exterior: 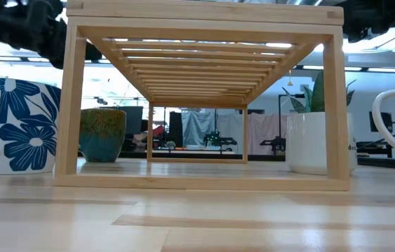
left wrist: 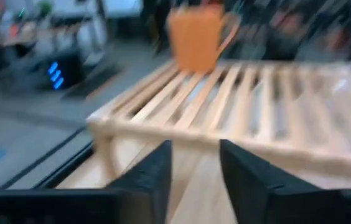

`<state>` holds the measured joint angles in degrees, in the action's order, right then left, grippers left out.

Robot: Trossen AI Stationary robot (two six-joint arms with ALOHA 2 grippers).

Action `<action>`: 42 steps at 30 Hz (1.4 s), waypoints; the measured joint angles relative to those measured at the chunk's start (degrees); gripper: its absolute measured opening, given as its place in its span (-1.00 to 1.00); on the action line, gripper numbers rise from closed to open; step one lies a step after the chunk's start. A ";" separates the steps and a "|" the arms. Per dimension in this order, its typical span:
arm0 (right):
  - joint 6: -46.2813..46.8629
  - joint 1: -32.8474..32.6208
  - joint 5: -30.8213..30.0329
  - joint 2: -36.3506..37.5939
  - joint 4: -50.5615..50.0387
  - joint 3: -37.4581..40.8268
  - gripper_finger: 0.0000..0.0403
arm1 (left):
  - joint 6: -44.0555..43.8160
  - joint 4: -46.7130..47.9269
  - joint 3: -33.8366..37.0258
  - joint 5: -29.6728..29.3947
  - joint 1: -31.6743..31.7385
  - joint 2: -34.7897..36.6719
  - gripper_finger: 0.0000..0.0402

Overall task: Place coffee mugs
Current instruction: Put the dark green patterned mug on the shelf

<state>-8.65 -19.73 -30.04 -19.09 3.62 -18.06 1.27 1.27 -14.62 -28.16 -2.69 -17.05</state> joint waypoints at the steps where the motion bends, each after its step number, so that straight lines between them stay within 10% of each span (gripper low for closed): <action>1: 0.00 0.00 0.00 0.00 0.00 0.00 -0.12 | -1.02 4.15 -2.18 -0.74 0.43 -2.11 -0.27; 10: 0.03 0.00 0.00 0.00 -0.17 0.00 -0.12 | -3.43 26.15 -15.36 1.92 6.44 -21.87 0.12; 24: 2.16 0.00 -0.01 -0.02 -3.75 0.00 -0.12 | -1.12 27.95 -20.95 15.87 20.89 -42.03 0.12; 32: 2.65 0.00 0.00 0.00 -3.97 0.00 -0.12 | -1.62 27.86 -21.02 14.10 22.33 -49.01 0.11; 42: 2.74 0.00 0.00 -0.02 -4.04 0.00 -0.12 | -4.97 31.37 -21.20 13.12 22.19 -50.08 -0.81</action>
<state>-5.91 -19.73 -30.04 -19.11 -0.43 -18.06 -3.71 32.64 -35.82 -15.05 19.51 -67.13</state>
